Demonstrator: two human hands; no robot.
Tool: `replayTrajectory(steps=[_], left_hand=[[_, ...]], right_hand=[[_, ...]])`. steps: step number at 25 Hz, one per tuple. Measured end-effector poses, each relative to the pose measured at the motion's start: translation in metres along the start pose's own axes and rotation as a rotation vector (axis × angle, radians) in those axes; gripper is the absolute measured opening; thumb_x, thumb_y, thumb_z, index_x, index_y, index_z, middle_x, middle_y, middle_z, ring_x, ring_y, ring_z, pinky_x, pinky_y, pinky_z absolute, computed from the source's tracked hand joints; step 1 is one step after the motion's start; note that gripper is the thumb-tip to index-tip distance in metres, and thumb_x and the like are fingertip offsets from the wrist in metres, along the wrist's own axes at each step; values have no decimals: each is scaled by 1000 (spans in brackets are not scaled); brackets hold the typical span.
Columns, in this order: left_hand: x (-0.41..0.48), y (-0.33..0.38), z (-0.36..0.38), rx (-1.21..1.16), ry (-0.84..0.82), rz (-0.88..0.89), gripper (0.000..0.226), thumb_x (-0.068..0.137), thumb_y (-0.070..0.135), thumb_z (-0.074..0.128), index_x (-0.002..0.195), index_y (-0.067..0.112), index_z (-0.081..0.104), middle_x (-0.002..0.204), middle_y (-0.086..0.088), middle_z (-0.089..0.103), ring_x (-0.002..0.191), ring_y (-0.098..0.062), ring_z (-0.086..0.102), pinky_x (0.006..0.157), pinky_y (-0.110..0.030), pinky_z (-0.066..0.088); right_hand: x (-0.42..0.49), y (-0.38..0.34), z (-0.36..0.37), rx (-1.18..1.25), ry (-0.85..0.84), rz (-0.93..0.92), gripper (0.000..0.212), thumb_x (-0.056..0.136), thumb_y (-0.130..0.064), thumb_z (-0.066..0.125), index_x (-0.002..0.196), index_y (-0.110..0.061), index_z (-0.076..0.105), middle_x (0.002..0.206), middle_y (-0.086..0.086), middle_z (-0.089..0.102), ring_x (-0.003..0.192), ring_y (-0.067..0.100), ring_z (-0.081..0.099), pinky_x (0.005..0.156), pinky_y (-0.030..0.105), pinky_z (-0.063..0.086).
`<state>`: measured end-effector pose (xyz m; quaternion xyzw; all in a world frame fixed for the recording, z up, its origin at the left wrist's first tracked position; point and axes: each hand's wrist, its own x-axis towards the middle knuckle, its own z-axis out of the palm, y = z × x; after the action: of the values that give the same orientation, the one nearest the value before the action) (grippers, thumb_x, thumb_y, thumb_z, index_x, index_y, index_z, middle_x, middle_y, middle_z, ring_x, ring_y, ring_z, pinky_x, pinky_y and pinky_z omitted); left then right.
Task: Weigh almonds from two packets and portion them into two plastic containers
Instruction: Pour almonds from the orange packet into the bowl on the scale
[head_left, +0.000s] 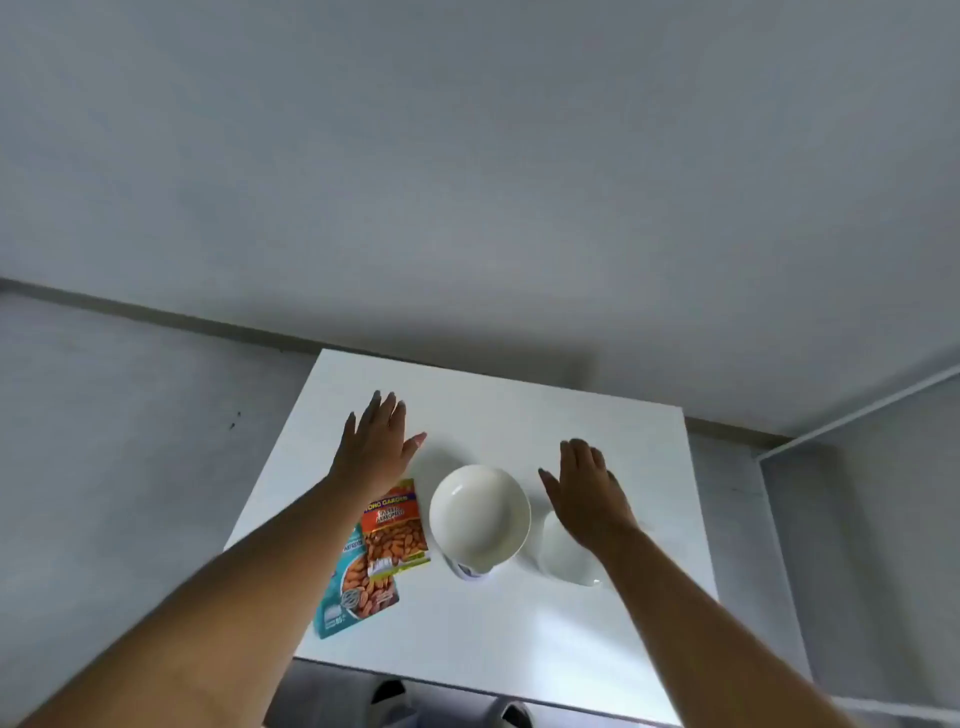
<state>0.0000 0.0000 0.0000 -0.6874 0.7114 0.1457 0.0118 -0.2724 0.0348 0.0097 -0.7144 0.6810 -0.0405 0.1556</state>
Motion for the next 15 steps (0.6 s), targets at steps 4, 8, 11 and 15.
replayTrajectory(steps=[4, 8, 11, 15], left_hand=[[-20, -21, 107, 10, -12, -59, 65, 100, 45, 25, 153, 9, 13, 163, -10, 5, 150, -27, 0, 120, -48, 12], [-29, -31, 197, -25, 33, -69, 69, 97, 49, 23, 145, 1, 36, 154, -17, 34, 143, -36, 29, 112, -56, 31], [-32, -42, 282, 14, 97, 13, 73, 98, 51, 13, 139, 1, 46, 147, -17, 45, 137, -35, 40, 110, -56, 34], [-36, -41, 343, 118, 327, 70, 66, 97, 46, 21, 147, 6, 35, 155, -11, 33, 146, -27, 26, 117, -53, 18]], right_hand=[[-36, 17, 109, 99, 139, 25, 42, 90, -18, 58, 127, 0, 49, 126, 17, 52, 116, 32, 47, 85, 43, 54], [-73, 38, 210, 209, 188, -81, 24, 84, -7, 58, 107, -11, 52, 105, 2, 52, 97, 19, 48, 70, 35, 56], [-77, 59, 294, 217, 198, -113, 31, 90, -16, 46, 120, -11, 50, 120, 2, 54, 112, 15, 48, 87, 32, 52], [-73, 71, 348, 185, 263, -119, 53, 93, -27, 34, 140, -3, 42, 147, 10, 44, 137, 20, 38, 111, 27, 28]])
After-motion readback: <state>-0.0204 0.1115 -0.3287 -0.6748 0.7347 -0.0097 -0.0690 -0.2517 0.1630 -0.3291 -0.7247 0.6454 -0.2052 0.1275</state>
